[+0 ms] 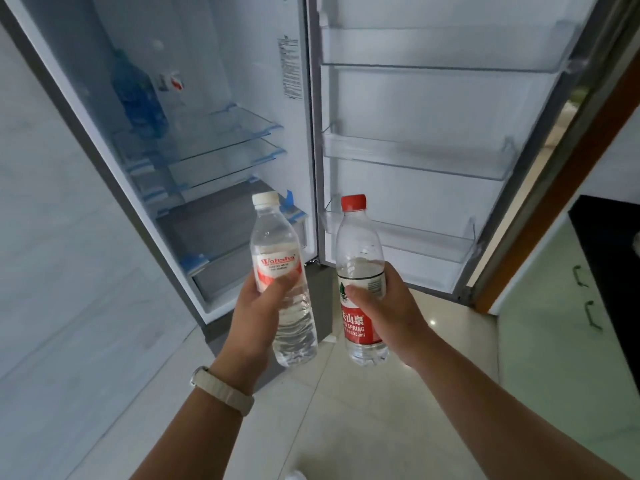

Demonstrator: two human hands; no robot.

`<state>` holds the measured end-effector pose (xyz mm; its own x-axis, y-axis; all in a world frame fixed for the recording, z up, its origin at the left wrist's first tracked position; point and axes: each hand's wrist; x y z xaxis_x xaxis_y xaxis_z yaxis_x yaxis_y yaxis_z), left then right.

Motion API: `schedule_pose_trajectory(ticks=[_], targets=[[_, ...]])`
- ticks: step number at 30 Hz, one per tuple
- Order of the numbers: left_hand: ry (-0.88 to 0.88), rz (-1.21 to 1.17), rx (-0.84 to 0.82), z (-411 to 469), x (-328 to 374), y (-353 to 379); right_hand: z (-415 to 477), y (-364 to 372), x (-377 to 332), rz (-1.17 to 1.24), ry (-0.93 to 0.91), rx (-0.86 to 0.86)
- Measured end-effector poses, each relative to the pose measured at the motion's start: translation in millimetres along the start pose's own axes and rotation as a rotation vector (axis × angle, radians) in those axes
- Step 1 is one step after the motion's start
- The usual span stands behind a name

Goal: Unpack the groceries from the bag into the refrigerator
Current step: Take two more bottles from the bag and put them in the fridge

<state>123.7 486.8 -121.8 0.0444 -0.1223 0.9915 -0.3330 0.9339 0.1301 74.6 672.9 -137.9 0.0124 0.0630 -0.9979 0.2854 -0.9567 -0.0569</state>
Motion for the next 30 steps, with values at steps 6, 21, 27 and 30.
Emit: schedule_pose_trajectory(ticks=[6,21,27,30], targets=[[0.031,0.012,0.025,83.6,10.7,-41.8,91.5,42.2,-23.9,-0.056,-0.039,-0.019],[0.117,0.041,0.159,227.4,20.9,-79.5,251.7,92.1,-37.5,-0.032,-0.104,-0.149],[0.15,0.046,0.293,293.8,30.5,-79.8,334.3,104.6,-50.4,0.002,-0.13,-0.286],[0.157,0.054,0.357,322.7,38.7,-79.7,372.0,114.5,-61.1,0.021,-0.159,-0.35]])
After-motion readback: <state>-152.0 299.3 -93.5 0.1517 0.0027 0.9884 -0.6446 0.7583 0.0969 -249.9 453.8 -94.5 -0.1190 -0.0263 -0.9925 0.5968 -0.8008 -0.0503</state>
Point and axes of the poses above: each hand's wrist, its own z-axis towards the middle knuckle, its own y-axis out of the palm, x = y × z, and after that the axes turned 3 degrees about y, right-handed
